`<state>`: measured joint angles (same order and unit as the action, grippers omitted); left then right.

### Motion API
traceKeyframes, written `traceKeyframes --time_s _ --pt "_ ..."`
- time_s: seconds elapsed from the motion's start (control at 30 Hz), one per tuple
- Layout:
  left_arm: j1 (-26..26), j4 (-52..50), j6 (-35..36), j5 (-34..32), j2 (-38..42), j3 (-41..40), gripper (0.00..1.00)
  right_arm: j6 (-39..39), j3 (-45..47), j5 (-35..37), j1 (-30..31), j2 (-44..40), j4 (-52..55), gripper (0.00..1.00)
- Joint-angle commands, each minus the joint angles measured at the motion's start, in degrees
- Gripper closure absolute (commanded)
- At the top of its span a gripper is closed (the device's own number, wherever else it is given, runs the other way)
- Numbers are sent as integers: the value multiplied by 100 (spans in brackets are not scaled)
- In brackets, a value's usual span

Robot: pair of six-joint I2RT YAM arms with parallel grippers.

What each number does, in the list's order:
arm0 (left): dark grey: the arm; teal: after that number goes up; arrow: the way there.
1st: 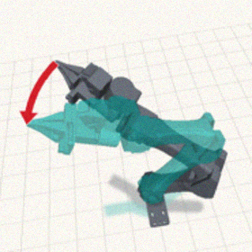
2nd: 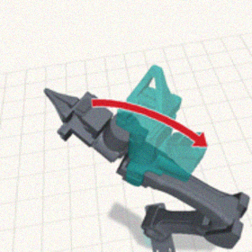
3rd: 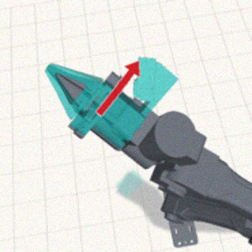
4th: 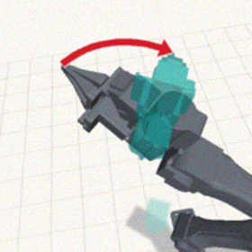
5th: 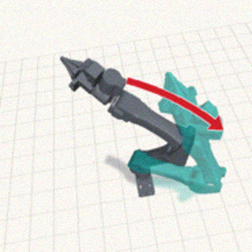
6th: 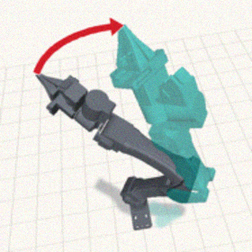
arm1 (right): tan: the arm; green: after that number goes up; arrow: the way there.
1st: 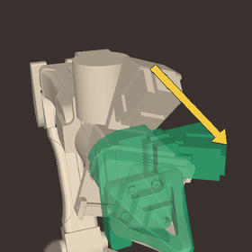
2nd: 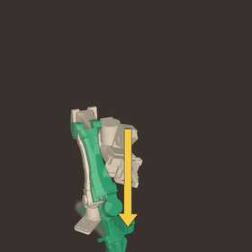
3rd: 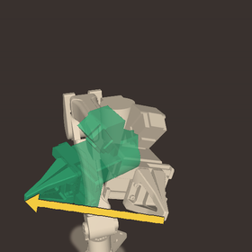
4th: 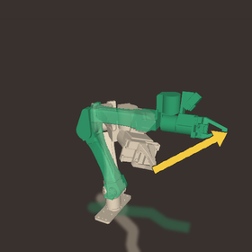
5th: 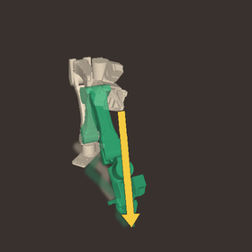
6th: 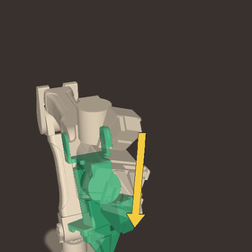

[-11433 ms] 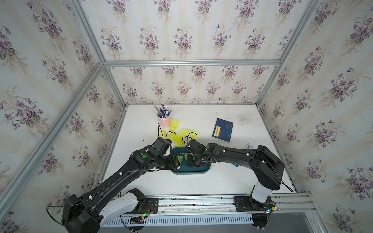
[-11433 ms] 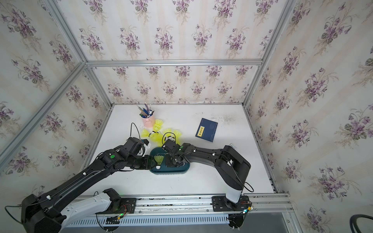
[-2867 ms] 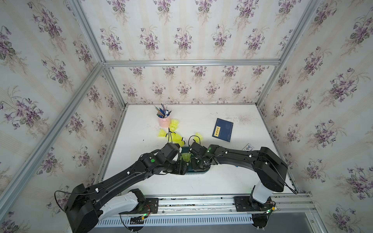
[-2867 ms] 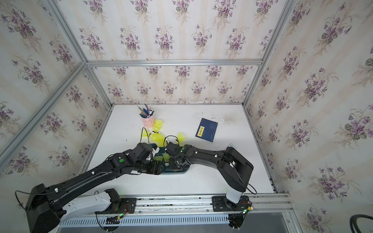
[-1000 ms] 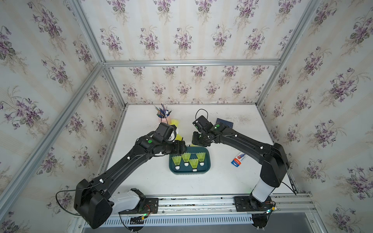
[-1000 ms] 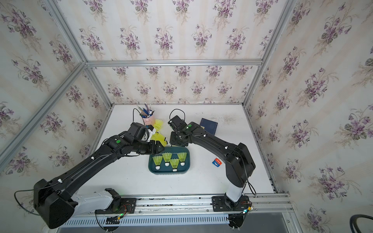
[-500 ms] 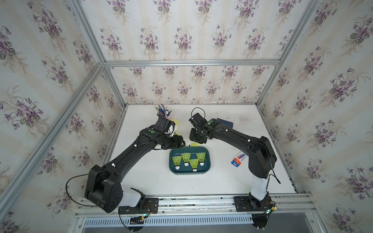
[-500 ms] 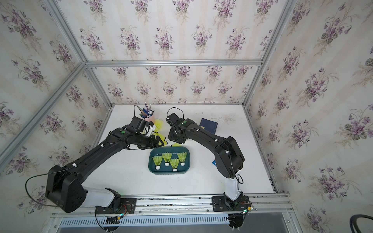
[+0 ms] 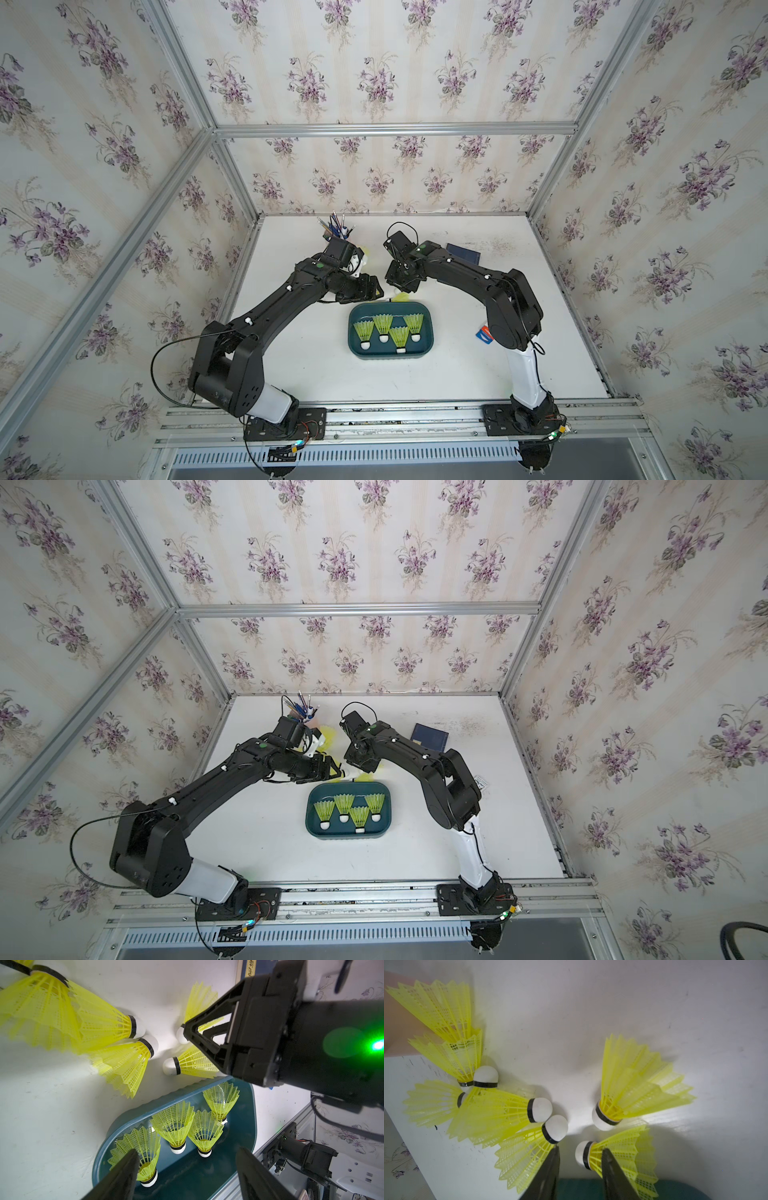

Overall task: Put the shuttlecocks into the storage box
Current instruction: Pick up the shuttlecock at the center of the board.

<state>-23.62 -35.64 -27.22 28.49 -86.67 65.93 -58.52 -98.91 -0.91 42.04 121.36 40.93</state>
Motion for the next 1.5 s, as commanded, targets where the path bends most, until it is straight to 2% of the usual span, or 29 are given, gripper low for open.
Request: traceKeyframes --time_s 0.0,0.3,1.2,1.47 --pt "24 161 77 85 -57 60 23 -37 -173 108 -14 206 159 63" --pt "44 190 103 422 -365 230 23 -80 -198 187 -38 370 208 64" --pt "86 281 33 533 -534 280 23 -39 -186 387 -236 678 171 65" --pt "82 304 11 547 -526 289 23 363 -273 544 -301 847 249 63"
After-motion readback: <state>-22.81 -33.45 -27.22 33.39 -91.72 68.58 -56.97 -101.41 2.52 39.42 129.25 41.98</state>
